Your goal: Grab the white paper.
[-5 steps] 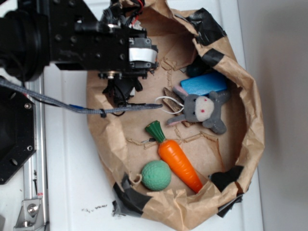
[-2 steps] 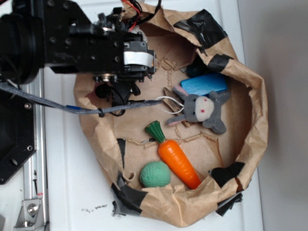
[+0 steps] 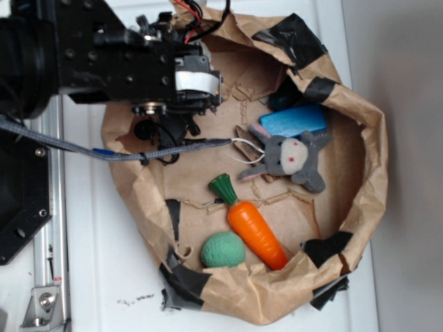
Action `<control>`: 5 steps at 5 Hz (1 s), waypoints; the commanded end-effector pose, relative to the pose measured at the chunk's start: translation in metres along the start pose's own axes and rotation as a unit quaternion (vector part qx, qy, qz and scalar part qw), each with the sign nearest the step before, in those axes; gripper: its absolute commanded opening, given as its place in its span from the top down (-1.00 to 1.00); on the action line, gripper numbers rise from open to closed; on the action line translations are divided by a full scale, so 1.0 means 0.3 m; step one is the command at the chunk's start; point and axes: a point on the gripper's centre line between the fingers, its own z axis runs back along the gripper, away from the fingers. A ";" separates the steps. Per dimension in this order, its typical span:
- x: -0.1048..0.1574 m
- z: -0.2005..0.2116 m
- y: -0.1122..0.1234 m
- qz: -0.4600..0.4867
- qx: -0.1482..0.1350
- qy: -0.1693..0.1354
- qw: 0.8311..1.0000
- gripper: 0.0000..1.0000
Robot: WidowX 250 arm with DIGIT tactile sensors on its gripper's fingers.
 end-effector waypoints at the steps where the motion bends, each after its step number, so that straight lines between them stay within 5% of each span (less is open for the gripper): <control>1: 0.097 0.249 -0.041 0.052 -0.048 -0.080 0.994 1.00; 2: 0.148 0.437 -0.083 0.054 -0.079 -0.115 0.989 1.00; 5: 0.143 0.411 -0.103 0.038 -0.065 -0.106 0.992 1.00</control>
